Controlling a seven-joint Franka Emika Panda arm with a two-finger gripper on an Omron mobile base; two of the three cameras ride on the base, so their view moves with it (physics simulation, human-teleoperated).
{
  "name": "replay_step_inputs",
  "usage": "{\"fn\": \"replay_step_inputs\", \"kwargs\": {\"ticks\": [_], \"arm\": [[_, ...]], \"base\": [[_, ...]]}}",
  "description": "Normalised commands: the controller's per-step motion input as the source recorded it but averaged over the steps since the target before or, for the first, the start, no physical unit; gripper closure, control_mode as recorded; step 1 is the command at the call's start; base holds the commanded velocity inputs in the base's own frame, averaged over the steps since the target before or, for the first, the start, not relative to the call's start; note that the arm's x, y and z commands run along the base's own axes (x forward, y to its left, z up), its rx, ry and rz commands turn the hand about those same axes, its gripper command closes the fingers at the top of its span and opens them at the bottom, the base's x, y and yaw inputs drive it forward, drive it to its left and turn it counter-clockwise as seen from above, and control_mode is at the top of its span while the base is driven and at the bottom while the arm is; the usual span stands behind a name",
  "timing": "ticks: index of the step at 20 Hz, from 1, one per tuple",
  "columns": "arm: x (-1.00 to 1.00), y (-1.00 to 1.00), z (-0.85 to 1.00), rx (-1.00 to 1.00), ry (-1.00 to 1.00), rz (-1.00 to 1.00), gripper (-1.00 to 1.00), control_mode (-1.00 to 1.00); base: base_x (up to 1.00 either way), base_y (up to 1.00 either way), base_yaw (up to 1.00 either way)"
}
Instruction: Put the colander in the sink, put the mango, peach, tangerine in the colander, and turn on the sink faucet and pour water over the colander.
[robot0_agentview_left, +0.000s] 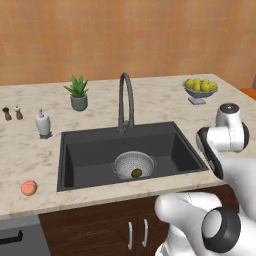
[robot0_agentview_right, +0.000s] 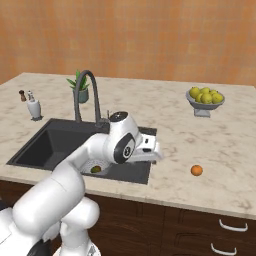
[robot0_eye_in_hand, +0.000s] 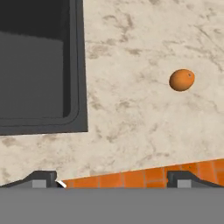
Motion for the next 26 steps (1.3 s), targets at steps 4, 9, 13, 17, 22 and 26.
{"fn": "replay_step_inputs", "kwargs": {"ticks": [4,9,13,17,22,26], "arm": [[-0.09,-0.75,0.17,0.14,0.00,-0.32,-1.00,-1.00],[-0.02,-0.72,0.03,0.06,-0.12,-0.18,-1.00,-1.00],[0.00,-0.55,-0.01,0.03,-0.15,-0.16,-1.00,-1.00],[0.09,-0.47,-0.06,0.09,-0.07,-0.11,-1.00,-1.00],[0.29,-0.17,-0.15,0.14,-0.01,-0.09,-1.00,-1.00],[0.34,-0.25,-0.11,0.06,0.00,-0.09,-1.00,-1.00]], "base": [[0.00,0.00,0.00],[0.00,0.00,0.00],[0.00,0.00,0.00],[0.00,0.00,0.00],[0.00,0.00,0.00],[0.00,0.00,0.00]]}}
